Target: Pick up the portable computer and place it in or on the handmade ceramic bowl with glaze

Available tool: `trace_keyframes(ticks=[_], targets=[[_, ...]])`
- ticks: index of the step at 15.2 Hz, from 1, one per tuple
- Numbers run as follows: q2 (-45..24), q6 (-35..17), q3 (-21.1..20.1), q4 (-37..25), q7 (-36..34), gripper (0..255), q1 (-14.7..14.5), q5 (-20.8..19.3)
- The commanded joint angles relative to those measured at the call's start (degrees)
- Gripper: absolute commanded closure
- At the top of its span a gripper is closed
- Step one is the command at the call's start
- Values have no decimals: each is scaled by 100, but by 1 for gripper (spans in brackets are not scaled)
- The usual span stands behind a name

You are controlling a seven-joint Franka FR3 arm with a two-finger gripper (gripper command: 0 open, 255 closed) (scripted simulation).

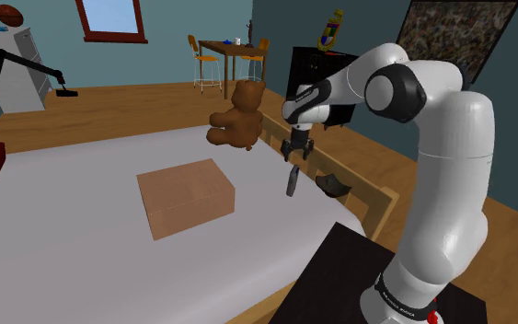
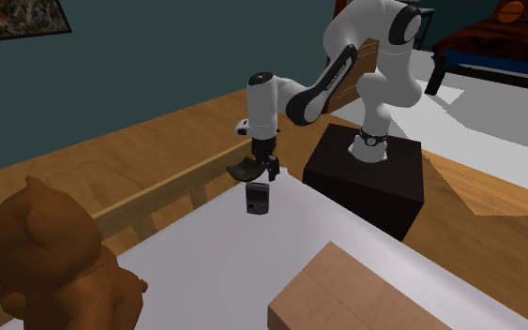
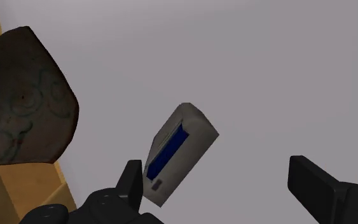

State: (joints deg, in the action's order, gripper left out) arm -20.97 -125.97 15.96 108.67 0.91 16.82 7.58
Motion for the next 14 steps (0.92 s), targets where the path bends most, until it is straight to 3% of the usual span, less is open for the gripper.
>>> trace_keyframes(ticks=[1,7,14], targets=[[-428,-49,0,-339,-9,0,132,178],[-1532,-24,-22,-1364,-55,0,568,577],[-1873,-429,-109,-1295,11,0,610,688]])
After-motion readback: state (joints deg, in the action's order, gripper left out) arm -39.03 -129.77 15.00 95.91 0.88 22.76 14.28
